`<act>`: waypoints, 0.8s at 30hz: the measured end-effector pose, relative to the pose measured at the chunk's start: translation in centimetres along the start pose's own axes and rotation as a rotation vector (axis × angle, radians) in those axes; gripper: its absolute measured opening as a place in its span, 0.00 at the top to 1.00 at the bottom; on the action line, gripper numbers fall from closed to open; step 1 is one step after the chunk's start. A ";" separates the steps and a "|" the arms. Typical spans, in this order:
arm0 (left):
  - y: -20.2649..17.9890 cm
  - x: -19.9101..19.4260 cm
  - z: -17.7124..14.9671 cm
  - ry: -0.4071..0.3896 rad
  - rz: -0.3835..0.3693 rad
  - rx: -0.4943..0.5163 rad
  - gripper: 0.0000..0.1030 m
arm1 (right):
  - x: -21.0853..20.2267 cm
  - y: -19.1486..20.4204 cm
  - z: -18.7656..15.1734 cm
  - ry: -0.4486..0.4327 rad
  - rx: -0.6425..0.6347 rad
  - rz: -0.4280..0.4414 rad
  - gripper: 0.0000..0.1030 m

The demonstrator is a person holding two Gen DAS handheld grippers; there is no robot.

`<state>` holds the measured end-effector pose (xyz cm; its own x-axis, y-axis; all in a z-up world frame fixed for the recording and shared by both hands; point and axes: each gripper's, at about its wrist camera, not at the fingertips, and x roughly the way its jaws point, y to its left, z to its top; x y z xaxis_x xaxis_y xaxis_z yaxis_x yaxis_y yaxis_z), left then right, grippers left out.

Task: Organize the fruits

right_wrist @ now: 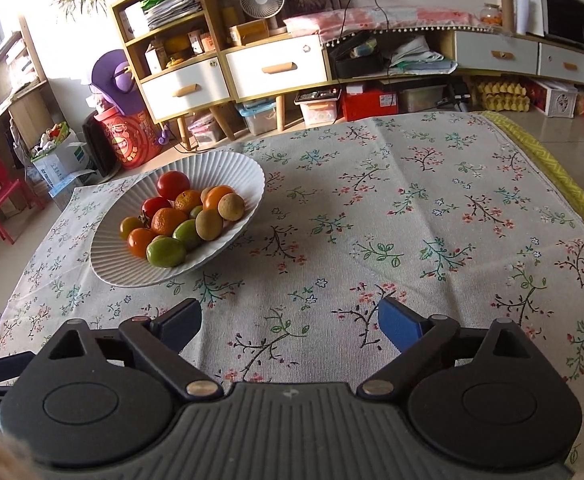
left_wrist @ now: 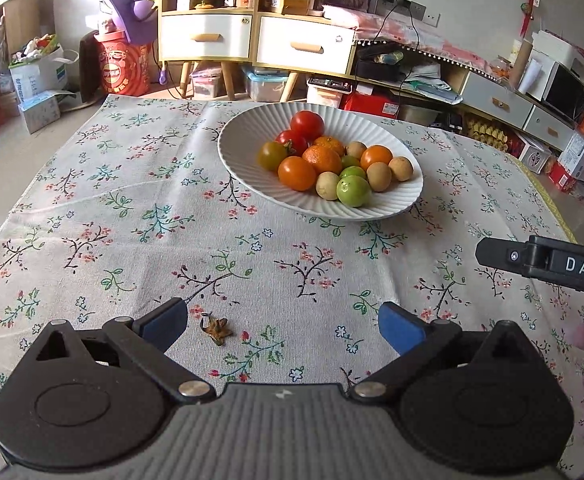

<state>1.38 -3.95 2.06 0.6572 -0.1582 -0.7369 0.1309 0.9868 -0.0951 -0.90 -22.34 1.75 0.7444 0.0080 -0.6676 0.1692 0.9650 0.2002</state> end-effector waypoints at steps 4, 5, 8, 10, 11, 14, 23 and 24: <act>-0.1 -0.7 -0.2 -0.012 0.045 0.023 0.07 | -0.6 1.0 -0.6 -0.006 -0.049 -0.022 0.04; 0.0 -0.8 -0.2 -0.014 0.047 0.019 0.07 | -0.6 1.2 -0.7 -0.006 -0.060 -0.026 0.03; 0.4 -0.9 -0.1 -0.018 0.047 -0.006 0.07 | -0.7 1.7 -0.9 -0.002 -0.083 -0.029 0.02; 0.7 -1.0 0.0 -0.019 0.054 -0.019 0.07 | -0.8 2.1 -1.1 0.002 -0.094 -0.037 0.01; 0.8 -1.0 0.0 -0.018 0.060 -0.023 0.07 | -0.8 2.1 -1.1 0.002 -0.097 -0.039 0.01; 1.1 -1.0 0.1 -0.017 0.070 -0.037 0.07 | -0.8 2.6 -1.2 0.000 -0.111 -0.048 0.01; 1.8 -1.0 0.6 -0.017 0.100 -0.065 0.07 | -0.4 3.5 -1.5 0.004 -0.171 -0.068 0.01; 1.8 -1.1 0.6 -0.019 0.102 -0.064 0.07 | -0.4 3.6 -1.5 0.004 -0.173 -0.069 0.01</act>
<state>1.39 -2.06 3.12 0.6788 -0.0574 -0.7321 0.0155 0.9978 -0.0638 -1.52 -18.53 1.67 0.7326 -0.0588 -0.6781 0.1059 0.9940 0.0281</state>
